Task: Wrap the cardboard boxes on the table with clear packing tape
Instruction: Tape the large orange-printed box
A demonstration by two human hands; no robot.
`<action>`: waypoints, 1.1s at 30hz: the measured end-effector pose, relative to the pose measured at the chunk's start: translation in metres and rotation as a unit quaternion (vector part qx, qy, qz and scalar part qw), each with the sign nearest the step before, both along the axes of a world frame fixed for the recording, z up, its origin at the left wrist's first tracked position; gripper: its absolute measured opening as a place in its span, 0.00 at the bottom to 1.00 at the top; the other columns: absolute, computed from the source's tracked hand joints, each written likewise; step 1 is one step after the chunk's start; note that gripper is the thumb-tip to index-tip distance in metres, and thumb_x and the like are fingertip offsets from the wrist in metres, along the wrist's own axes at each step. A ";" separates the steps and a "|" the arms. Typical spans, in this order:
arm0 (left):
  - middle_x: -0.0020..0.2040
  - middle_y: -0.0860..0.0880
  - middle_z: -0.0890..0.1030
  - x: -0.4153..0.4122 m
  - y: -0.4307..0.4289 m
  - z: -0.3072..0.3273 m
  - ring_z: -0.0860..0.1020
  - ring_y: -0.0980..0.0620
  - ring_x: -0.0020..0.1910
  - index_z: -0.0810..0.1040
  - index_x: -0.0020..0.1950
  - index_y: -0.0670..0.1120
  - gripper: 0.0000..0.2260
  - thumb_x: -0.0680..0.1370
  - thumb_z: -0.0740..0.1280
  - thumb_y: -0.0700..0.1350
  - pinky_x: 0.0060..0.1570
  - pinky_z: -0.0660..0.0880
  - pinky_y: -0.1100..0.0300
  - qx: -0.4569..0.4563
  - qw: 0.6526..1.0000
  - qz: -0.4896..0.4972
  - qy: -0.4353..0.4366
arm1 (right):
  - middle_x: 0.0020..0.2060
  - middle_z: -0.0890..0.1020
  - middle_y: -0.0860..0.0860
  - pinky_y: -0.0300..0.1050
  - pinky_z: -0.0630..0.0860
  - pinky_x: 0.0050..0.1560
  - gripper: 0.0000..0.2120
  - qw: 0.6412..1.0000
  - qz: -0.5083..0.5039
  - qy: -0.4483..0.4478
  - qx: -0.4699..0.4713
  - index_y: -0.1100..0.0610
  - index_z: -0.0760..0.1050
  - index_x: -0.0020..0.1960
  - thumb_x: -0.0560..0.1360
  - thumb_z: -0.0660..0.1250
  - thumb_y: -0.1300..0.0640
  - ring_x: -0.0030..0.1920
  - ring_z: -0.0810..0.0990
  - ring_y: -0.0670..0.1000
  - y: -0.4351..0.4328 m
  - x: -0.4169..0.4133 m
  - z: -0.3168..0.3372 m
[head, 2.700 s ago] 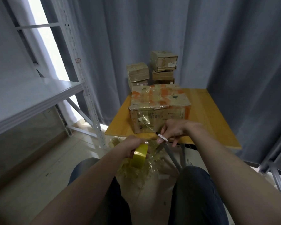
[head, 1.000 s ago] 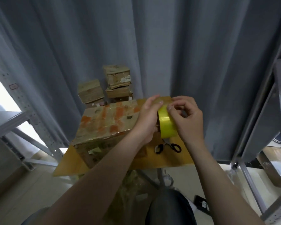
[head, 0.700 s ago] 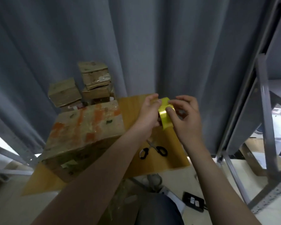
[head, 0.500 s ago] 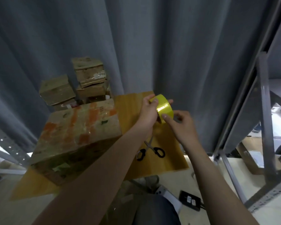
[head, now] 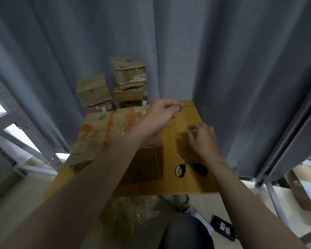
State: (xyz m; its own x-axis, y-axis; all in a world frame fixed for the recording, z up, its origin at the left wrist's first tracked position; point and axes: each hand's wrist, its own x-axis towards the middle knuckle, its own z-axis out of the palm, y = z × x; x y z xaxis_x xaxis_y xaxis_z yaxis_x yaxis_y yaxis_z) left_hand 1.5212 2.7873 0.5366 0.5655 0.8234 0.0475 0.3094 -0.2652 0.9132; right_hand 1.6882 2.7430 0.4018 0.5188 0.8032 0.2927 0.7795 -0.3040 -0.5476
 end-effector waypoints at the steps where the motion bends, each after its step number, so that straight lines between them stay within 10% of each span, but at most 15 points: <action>1: 0.56 0.59 0.84 -0.016 0.003 0.004 0.80 0.58 0.56 0.84 0.59 0.54 0.10 0.85 0.63 0.46 0.55 0.79 0.59 0.042 0.999 -0.001 0.016 | 0.60 0.79 0.53 0.59 0.73 0.62 0.12 0.998 0.014 0.027 0.053 0.51 0.81 0.60 0.82 0.64 0.48 0.63 0.72 0.60 0.003 -0.010 0.012; 5: 0.49 0.61 0.85 -0.098 0.015 0.012 0.81 0.64 0.48 0.85 0.53 0.59 0.08 0.83 0.66 0.52 0.49 0.78 0.59 0.157 0.981 -0.021 0.113 | 0.51 0.82 0.49 0.47 0.70 0.56 0.11 0.973 0.132 0.063 0.179 0.53 0.82 0.52 0.83 0.63 0.49 0.57 0.78 0.55 0.017 -0.073 0.070; 9: 0.51 0.55 0.85 -0.180 0.032 -0.007 0.80 0.60 0.49 0.86 0.57 0.55 0.21 0.73 0.69 0.67 0.54 0.78 0.50 0.226 0.947 -0.065 0.220 | 0.60 0.81 0.47 0.52 0.70 0.63 0.16 0.955 0.293 0.034 0.029 0.46 0.81 0.59 0.84 0.57 0.42 0.61 0.74 0.49 0.025 -0.156 0.090; 12: 0.67 0.61 0.78 -0.221 0.036 -0.031 0.75 0.62 0.58 0.79 0.70 0.55 0.27 0.73 0.74 0.63 0.59 0.72 0.66 0.205 0.935 -0.101 0.271 | 0.65 0.79 0.45 0.60 0.71 0.65 0.21 0.948 0.307 -0.062 -0.062 0.41 0.76 0.65 0.84 0.48 0.37 0.67 0.72 0.53 0.028 -0.187 0.073; 14: 0.74 0.62 0.69 -0.235 0.037 -0.049 0.67 0.63 0.69 0.73 0.77 0.53 0.31 0.75 0.75 0.56 0.64 0.60 0.76 0.216 0.938 -0.079 0.258 | 0.67 0.78 0.44 0.61 0.71 0.67 0.23 0.952 0.283 -0.095 -0.060 0.38 0.74 0.68 0.84 0.45 0.35 0.68 0.72 0.53 0.029 -0.189 0.065; 18: 0.79 0.56 0.67 -0.244 0.031 -0.089 0.60 0.57 0.78 0.69 0.79 0.52 0.33 0.75 0.75 0.55 0.75 0.54 0.62 0.295 0.930 -0.005 0.220 | 0.69 0.77 0.41 0.59 0.71 0.68 0.25 0.958 0.265 -0.094 -0.055 0.36 0.72 0.70 0.83 0.44 0.32 0.69 0.72 0.51 0.029 -0.186 0.062; 33: 0.76 0.44 0.65 -0.262 0.020 -0.160 0.62 0.39 0.80 0.64 0.78 0.52 0.48 0.63 0.86 0.51 0.75 0.63 0.48 0.473 0.870 0.104 0.093 | 0.58 0.82 0.41 0.52 0.78 0.53 0.21 0.958 0.230 -0.173 -0.013 0.40 0.77 0.63 0.83 0.50 0.34 0.61 0.75 0.47 0.020 -0.191 0.057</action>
State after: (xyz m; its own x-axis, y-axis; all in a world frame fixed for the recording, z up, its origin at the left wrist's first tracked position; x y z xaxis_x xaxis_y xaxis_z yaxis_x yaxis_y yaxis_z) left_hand 1.2595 2.8077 0.3768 0.4793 0.5517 0.6825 0.5603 -0.7910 0.2459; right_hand 1.4972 2.7629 0.4584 -0.0154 0.9328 0.3601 0.9675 0.1048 -0.2302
